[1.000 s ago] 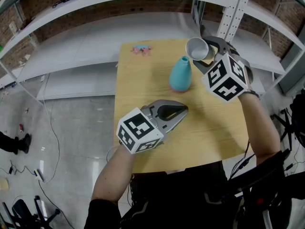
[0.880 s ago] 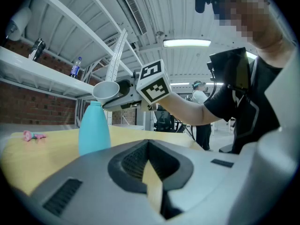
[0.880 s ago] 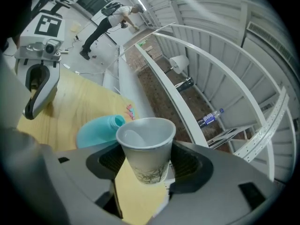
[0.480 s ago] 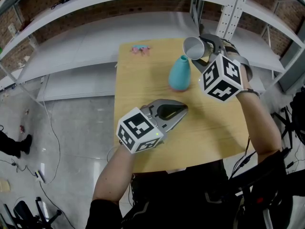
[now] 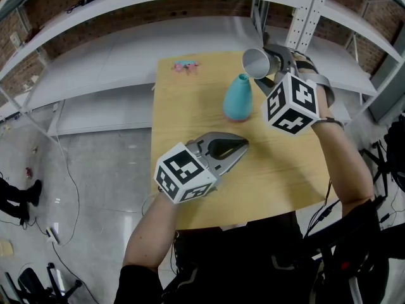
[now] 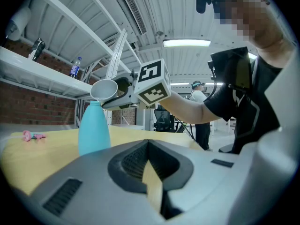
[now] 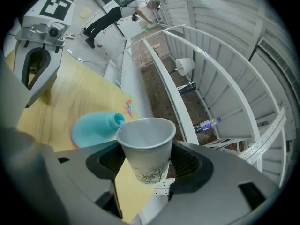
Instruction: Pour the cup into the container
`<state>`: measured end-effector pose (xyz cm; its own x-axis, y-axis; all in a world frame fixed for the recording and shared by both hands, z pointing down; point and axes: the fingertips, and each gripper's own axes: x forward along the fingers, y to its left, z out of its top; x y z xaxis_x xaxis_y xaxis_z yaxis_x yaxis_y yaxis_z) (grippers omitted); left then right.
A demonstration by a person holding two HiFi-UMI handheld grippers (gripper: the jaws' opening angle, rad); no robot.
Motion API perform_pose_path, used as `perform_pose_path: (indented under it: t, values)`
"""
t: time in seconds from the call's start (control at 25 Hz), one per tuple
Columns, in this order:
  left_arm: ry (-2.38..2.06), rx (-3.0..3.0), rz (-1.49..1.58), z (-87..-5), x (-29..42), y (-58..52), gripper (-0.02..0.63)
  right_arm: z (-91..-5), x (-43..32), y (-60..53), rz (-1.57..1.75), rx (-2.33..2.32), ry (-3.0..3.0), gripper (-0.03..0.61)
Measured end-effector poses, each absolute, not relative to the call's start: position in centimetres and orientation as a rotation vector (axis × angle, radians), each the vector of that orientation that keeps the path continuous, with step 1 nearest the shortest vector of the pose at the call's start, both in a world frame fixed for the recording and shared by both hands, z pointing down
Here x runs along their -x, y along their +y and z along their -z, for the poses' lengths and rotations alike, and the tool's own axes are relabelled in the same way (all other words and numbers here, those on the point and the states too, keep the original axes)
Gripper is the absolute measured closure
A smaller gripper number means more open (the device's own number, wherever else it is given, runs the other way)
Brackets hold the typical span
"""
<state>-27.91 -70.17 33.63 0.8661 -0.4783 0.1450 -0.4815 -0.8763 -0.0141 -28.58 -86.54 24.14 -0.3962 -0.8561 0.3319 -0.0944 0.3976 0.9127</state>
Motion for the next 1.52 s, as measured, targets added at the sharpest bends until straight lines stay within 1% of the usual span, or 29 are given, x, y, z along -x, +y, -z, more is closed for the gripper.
perform_pose_path:
  t: [1.12,1.32,1.52]
  values:
    - [-0.763,-3.015,-0.227,-33.5,27.9,-70.1,0.621,-24.7,29.0,-86.7,1.062,-0.823,-1.795,0.275]
    - [-0.76,-3.016,-0.227,-33.4,28.0,-70.0,0.621,-24.8,28.7,-86.7,0.953,-0.837,-1.922,0.275]
    - [-0.762,-3.016,-0.225,-33.4,28.0,-70.1,0.621,-25.1,27.7,-86.8,0.72,-0.886,-2.156,0.275]
